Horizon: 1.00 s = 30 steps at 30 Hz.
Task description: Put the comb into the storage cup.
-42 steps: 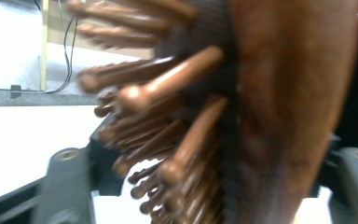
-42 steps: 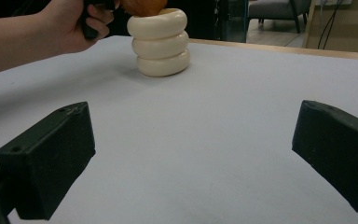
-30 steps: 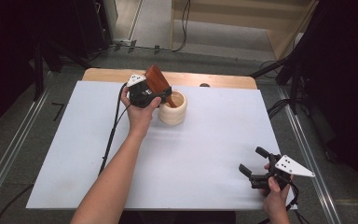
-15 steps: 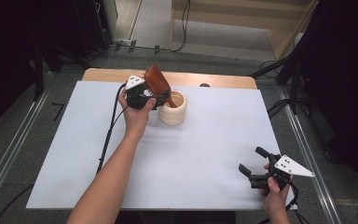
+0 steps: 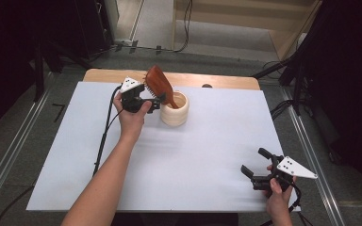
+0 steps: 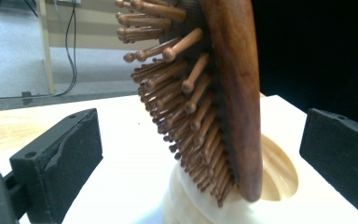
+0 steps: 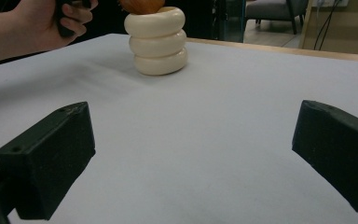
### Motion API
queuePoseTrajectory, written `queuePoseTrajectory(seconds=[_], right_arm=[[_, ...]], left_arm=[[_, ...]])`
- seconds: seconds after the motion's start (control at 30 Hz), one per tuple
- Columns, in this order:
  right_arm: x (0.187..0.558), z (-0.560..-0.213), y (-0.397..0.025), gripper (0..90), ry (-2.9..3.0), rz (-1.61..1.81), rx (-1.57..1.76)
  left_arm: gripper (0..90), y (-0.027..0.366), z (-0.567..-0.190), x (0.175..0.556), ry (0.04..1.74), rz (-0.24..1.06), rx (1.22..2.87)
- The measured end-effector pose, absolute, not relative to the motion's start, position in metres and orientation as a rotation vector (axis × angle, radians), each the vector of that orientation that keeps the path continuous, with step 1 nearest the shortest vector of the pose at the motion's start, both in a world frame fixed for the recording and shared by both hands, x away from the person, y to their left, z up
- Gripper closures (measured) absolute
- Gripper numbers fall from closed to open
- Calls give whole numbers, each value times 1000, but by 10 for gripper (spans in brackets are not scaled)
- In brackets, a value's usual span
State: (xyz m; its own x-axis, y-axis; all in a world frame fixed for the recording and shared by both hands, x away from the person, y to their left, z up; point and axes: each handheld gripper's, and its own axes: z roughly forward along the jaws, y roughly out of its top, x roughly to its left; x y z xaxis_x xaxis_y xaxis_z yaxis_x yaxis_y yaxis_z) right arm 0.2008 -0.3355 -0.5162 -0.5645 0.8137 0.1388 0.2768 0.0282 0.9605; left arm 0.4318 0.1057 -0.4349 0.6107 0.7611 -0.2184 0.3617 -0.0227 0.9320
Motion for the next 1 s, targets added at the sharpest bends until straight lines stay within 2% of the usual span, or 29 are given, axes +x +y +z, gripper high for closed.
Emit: queuePoseTrajectory(seconds=[1.0], right_arm=[[202, -517, -333, 0, 1848, 1537, 1110]], left_arm=[[0, 145, -440, 378, 876, 438, 1654]])
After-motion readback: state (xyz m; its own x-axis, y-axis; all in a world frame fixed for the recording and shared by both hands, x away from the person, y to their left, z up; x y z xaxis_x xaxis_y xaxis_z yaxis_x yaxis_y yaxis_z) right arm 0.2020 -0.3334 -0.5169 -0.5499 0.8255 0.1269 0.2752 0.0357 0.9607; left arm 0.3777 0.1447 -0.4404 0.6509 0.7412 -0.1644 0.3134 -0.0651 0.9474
